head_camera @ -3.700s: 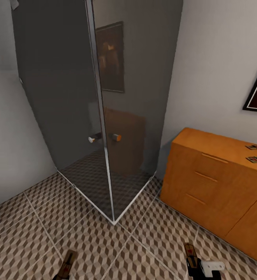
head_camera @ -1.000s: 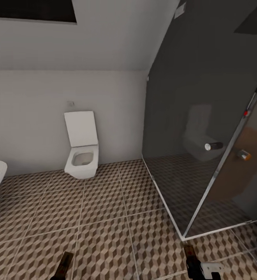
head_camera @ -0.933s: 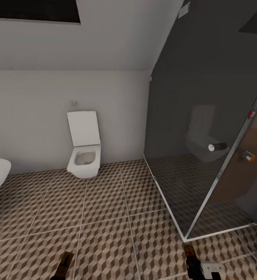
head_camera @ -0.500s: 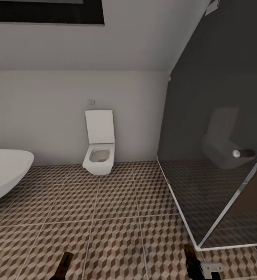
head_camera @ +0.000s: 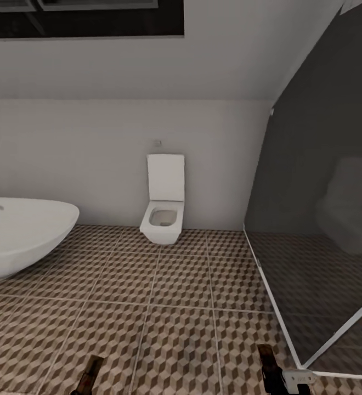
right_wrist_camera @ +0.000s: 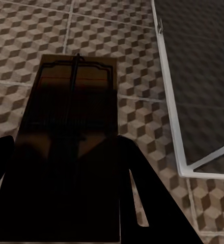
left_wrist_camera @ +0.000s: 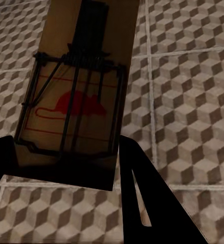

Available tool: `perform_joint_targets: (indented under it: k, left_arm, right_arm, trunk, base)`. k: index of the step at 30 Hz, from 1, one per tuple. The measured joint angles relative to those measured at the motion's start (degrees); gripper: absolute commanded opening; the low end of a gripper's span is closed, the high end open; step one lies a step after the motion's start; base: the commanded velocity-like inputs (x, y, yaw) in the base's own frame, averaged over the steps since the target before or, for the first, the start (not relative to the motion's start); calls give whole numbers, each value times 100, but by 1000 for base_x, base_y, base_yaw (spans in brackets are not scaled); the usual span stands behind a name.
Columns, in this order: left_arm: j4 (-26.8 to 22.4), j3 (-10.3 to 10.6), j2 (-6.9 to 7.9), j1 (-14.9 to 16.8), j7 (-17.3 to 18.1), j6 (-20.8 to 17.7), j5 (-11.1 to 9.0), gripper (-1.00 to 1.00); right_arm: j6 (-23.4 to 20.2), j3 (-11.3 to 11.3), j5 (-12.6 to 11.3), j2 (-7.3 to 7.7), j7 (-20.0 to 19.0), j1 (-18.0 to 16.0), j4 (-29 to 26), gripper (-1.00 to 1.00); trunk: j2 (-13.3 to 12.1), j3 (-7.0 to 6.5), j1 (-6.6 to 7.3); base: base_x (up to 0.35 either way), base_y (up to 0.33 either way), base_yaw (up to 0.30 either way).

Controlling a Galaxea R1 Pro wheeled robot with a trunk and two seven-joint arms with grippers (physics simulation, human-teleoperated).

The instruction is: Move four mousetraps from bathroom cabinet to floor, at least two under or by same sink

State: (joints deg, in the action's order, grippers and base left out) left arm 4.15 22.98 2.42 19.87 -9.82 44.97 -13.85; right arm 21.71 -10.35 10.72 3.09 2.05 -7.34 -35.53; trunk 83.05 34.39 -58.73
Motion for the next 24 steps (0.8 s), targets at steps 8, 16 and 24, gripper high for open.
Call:
perform_joint_targets:
  k: [8, 16, 24]
  left_arm:
    - [6, 0, 0, 0, 0, -1, 0, -100]
    - [6, 0, -5, 0, 0, -1, 0, -100]
    - [6, 1, -7, 0, 0, -1, 1, -100]
  right_arm:
    - [0, -1, 0, 0, 0, -1, 0, -100]
    - [0, 2, 0, -8, 0, 0, 4, -100]
    - [0, 2, 0, -9, 0, -2, 9, -100]
  trunk:
    - [0, 0, 0]
    - [0, 0, 0]
    - [0, 0, 0]
  base:
    - [0, 0, 288]
    - [0, 0, 288]
    - [2, 2, 288]
